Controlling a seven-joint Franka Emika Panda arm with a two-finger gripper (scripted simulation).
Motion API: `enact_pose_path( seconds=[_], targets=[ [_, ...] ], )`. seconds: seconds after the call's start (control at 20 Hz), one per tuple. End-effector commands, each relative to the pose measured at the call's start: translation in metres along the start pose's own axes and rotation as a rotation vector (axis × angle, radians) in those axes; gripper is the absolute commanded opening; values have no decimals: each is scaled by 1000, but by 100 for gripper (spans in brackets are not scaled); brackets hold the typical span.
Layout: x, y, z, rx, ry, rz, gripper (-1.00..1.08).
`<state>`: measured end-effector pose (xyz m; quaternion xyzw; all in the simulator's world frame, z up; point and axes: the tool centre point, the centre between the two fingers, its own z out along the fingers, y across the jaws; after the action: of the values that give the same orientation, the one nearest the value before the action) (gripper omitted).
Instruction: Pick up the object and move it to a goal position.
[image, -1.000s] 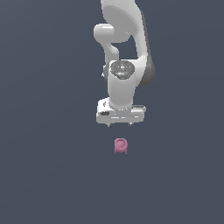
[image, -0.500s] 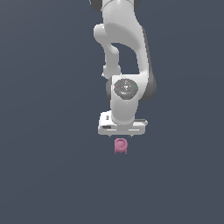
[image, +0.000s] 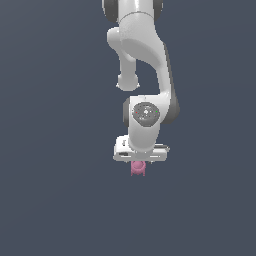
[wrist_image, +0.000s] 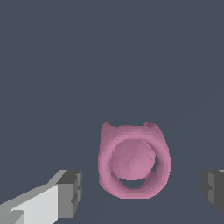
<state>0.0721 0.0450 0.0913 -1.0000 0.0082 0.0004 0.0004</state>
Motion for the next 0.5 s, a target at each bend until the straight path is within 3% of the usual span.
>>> enact_pose_path(
  seconds=[0.0, 0.45],
  targets=[
    [2, 0, 1, -1, 1, 2, 100],
    [0, 0, 26, -1, 0, 1, 100]
  ],
)
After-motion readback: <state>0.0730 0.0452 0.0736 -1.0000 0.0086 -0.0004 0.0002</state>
